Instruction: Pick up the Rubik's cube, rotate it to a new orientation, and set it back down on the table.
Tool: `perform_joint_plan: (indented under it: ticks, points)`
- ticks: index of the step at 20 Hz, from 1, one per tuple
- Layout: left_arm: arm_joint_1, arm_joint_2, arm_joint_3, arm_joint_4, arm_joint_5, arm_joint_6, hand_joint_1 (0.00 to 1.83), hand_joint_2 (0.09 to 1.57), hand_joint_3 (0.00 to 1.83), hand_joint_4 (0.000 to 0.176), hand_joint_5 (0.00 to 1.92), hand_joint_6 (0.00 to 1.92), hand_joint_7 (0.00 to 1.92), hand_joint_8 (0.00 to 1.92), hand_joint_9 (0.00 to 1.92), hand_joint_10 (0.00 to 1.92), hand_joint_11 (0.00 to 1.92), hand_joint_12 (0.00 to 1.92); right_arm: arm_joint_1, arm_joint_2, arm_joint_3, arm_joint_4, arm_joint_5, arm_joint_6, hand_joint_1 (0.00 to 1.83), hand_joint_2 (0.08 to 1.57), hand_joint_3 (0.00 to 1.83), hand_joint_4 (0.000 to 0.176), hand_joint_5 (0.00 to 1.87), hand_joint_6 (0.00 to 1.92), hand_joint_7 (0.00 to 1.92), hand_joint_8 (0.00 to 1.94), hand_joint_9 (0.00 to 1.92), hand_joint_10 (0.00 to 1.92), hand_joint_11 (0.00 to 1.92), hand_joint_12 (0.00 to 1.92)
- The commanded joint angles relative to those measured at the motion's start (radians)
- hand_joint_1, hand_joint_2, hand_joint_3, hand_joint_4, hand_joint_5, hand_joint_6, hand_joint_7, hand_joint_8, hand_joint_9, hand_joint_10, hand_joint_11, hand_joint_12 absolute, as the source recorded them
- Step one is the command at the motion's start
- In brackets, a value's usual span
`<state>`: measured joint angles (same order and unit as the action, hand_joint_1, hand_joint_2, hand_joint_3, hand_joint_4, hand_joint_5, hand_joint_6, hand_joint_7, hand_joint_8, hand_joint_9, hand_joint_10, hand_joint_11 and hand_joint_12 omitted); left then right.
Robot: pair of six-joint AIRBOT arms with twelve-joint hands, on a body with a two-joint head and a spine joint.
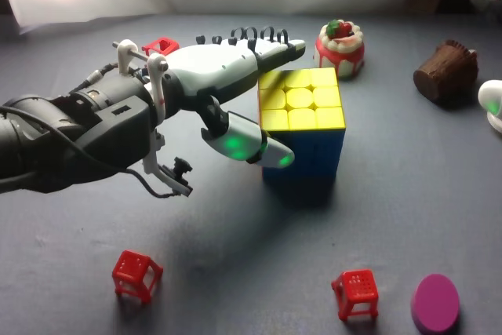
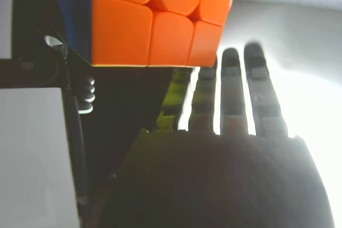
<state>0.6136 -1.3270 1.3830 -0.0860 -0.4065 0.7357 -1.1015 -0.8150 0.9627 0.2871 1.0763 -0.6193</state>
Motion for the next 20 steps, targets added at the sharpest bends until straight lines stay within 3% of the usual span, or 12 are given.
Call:
perform_joint_plan:
  ticks: [1, 2, 3, 4, 5, 7, 9, 11, 13, 15, 19, 20]
  points:
    - [-0.015, -0.006, 0.003, 0.002, -0.103, -0.003, 0.73, 0.98, 0.02, 0.0, 0.0, 0.0, 0.0, 0.0, 0.0, 0.0, 0.0, 0.0, 0.007, 0.001, 0.005, 0.006, 0.125, 0.007, 0.34, 1.38, 0.0, 0.0, 0.0, 0.0, 0.0, 0.0, 0.0, 0.0, 0.0, 0.0]
    - [-0.015, -0.007, 0.004, 0.003, -0.103, 0.0, 0.74, 1.01, 0.01, 0.0, 0.07, 0.01, 0.08, 0.01, 0.03, 0.01, 0.0, 0.0, 0.007, 0.001, 0.005, 0.006, 0.125, 0.007, 0.31, 1.37, 0.0, 0.0, 0.0, 0.0, 0.0, 0.0, 0.0, 0.0, 0.0, 0.0]
    - [-0.017, -0.007, 0.003, 0.003, -0.103, 0.009, 0.74, 0.97, 0.0, 0.0, 0.4, 0.03, 0.5, 0.34, 0.2, 0.92, 0.26, 1.16, 0.007, 0.001, 0.005, 0.006, 0.125, 0.007, 0.33, 1.37, 0.0, 0.0, 0.0, 0.0, 0.0, 0.0, 0.0, 0.0, 0.0, 0.0]
    - [-0.019, -0.007, 0.003, 0.003, -0.103, 0.013, 0.84, 1.02, 0.0, 0.0, 0.48, 0.06, 0.62, 1.09, 0.62, 1.52, 0.66, 1.77, 0.007, 0.001, 0.005, 0.006, 0.125, 0.007, 0.33, 1.37, 0.0, 0.0, 0.0, 0.0, 0.0, 0.0, 0.0, 0.0, 0.0, 0.0]
    - [-0.022, -0.006, 0.002, 0.003, -0.103, 0.022, 0.91, 1.04, 0.0, 0.0, 0.62, 0.13, 0.78, 1.33, 0.92, 1.58, 0.96, 1.84, 0.007, 0.001, 0.005, 0.006, 0.125, 0.007, 0.32, 1.37, 0.0, 0.0, 0.0, 0.0, 0.0, 0.0, 0.0, 0.0, 0.01, 0.01]
    - [-0.028, -0.004, -0.002, 0.0, -0.1, 0.045, 0.93, 1.07, 0.0, 0.0, 0.64, 0.65, 0.64, 1.45, 0.73, 1.71, 0.8, 1.92, 0.007, 0.001, 0.004, 0.006, 0.126, 0.007, 0.33, 1.38, 0.0, 0.0, 0.0, 0.0, 0.0, 0.0, 0.0, 0.0, 0.0, 0.0]
    - [-0.034, -0.001, -0.009, -0.002, -0.101, 0.07, 1.1, 1.12, 0.01, 0.0, 0.88, 1.02, 0.8, 1.33, 0.81, 1.65, 0.83, 1.92, 0.007, 0.001, 0.004, 0.005, 0.127, 0.007, 0.35, 1.38, 0.0, 0.0, 0.0, 0.0, 0.0, 0.0, 0.0, 0.0, 0.0, 0.0]
    - [-0.039, 0.003, -0.013, -0.004, -0.102, 0.088, 1.23, 1.17, 0.01, 0.0, 0.87, 0.95, 0.85, 1.47, 0.86, 1.75, 0.92, 1.92, 0.007, 0.001, 0.004, 0.003, 0.127, 0.007, 0.39, 1.39, 0.0, 0.0, 0.0, 0.0, 0.0, 0.0, 0.0, 0.0, 0.0, 0.0]
    - [-0.041, 0.008, -0.014, -0.004, -0.109, 0.089, 1.22, 1.21, 0.02, 0.0, 0.74, 1.16, 0.85, 1.5, 0.88, 1.84, 0.93, 1.92, 0.007, -0.001, 0.005, -0.001, 0.13, 0.007, 0.41, 1.4, 0.01, 0.0, 0.0, 0.0, 0.0, 0.0, 0.0, 0.0, 0.0, 0.0]
    - [-0.042, 0.012, -0.014, -0.001, -0.115, 0.09, 1.23, 1.21, 0.01, 0.0, 0.76, 1.12, 0.84, 1.53, 0.88, 1.87, 0.92, 1.92, 0.007, -0.004, 0.008, -0.005, 0.136, 0.007, 0.44, 1.41, 0.01, 0.0, 0.0, 0.0, 0.0, 0.0, 0.0, 0.0, 0.0, 0.0]
    - [-0.046, 0.032, -0.02, 0.028, -0.13, 0.09, 1.23, 1.18, 0.0, 0.0, 0.82, 1.06, 0.9, 1.41, 0.92, 1.75, 0.92, 1.92, 0.012, -0.012, 0.017, -0.024, 0.153, 0.007, 0.45, 1.41, 0.0, 0.0, 0.0, 0.0, 0.0, 0.0, 0.0, 0.0, 0.02, 0.01]
    - [-0.048, 0.036, -0.021, 0.034, -0.13, 0.09, 1.24, 1.17, 0.0, 0.0, 0.81, 1.08, 0.94, 1.33, 0.97, 1.66, 0.94, 1.91, 0.015, -0.012, 0.018, -0.027, 0.153, 0.007, 0.42, 1.42, 0.0, 0.0, 0.0, 0.0, 0.0, 0.0, 0.0, 0.0, 0.0, 0.38]
